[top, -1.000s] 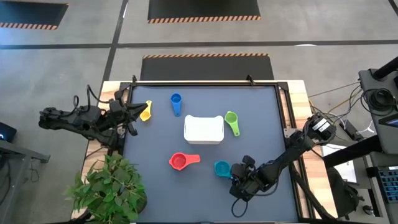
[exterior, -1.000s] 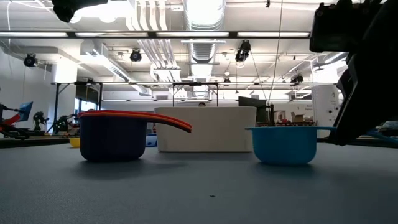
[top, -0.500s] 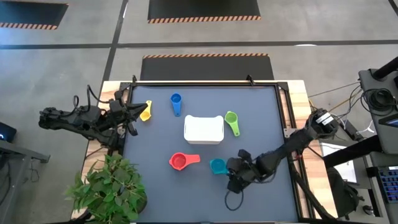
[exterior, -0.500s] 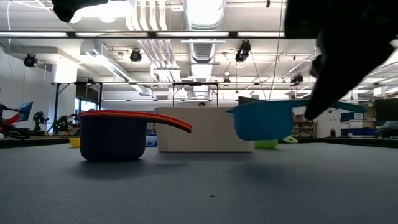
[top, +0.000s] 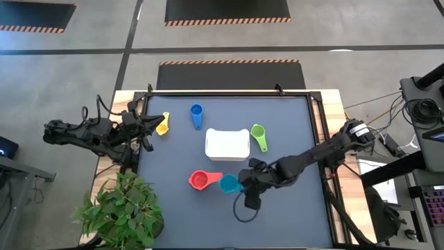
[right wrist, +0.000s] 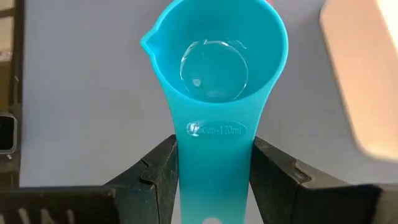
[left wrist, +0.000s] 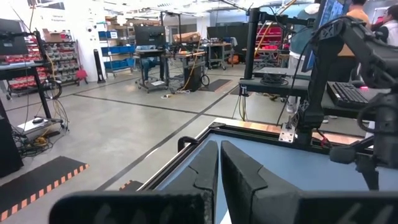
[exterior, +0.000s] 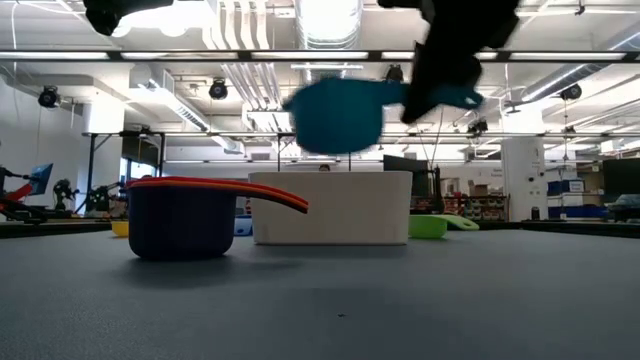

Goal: Nest measuring cups in basket
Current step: Stack the light blue measuring cup on the red measuring cup

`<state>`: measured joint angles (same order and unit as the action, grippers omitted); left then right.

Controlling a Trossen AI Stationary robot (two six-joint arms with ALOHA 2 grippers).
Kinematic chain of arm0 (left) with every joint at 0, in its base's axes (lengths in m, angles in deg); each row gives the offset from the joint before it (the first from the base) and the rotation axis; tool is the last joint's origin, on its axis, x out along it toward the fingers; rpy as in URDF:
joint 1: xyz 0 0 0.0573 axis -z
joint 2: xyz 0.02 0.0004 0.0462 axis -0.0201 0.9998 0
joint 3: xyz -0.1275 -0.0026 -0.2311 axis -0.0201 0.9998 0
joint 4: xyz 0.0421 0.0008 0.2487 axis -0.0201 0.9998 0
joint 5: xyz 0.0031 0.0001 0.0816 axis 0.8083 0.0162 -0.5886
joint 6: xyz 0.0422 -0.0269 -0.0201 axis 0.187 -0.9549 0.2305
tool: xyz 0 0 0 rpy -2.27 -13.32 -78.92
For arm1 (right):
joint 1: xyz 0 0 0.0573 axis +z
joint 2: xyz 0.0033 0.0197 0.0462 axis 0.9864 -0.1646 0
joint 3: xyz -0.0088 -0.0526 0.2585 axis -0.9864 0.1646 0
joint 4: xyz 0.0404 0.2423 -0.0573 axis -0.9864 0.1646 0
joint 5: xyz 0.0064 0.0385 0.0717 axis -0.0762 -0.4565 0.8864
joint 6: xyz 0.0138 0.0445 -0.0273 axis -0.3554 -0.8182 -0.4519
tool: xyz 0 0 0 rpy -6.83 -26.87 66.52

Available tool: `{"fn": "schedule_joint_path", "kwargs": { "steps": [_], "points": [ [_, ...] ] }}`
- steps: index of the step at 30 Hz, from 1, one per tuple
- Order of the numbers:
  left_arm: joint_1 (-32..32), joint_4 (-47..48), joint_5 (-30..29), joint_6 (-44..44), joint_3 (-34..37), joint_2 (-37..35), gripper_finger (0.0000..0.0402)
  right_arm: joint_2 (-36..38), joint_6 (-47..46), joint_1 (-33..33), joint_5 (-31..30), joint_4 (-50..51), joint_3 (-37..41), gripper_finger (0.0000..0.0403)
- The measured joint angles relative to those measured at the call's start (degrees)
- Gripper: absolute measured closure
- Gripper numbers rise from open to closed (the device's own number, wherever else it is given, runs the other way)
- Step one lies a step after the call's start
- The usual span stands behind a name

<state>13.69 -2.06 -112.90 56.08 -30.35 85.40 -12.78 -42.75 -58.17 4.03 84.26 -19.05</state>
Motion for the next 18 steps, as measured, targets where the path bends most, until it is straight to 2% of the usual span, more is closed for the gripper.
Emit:
{"fn": "schedule_joint_path", "kwargs": {
  "steps": [7, 11, 18],
  "points": [
    [0.0, 0.0, 0.0, 0.0, 0.0, 0.0, 0.0402, -1.2, 8.8, -3.6, 1.8, 0.0, -4.5, 0.0247],
    [0.0, -0.1, 0.0, 0.0, 0.0, 0.0, 0.0402, -4.2, 14.0, -5.6, 4.6, -0.1, -7.3, 0.0248],
    [0.0, -0.4, 0.0, 0.0, 0.0, 0.0, 0.0402, -8.7, 20.6, -8.5, 5.5, -0.1, -11.7, 0.0247]
  ]
}}
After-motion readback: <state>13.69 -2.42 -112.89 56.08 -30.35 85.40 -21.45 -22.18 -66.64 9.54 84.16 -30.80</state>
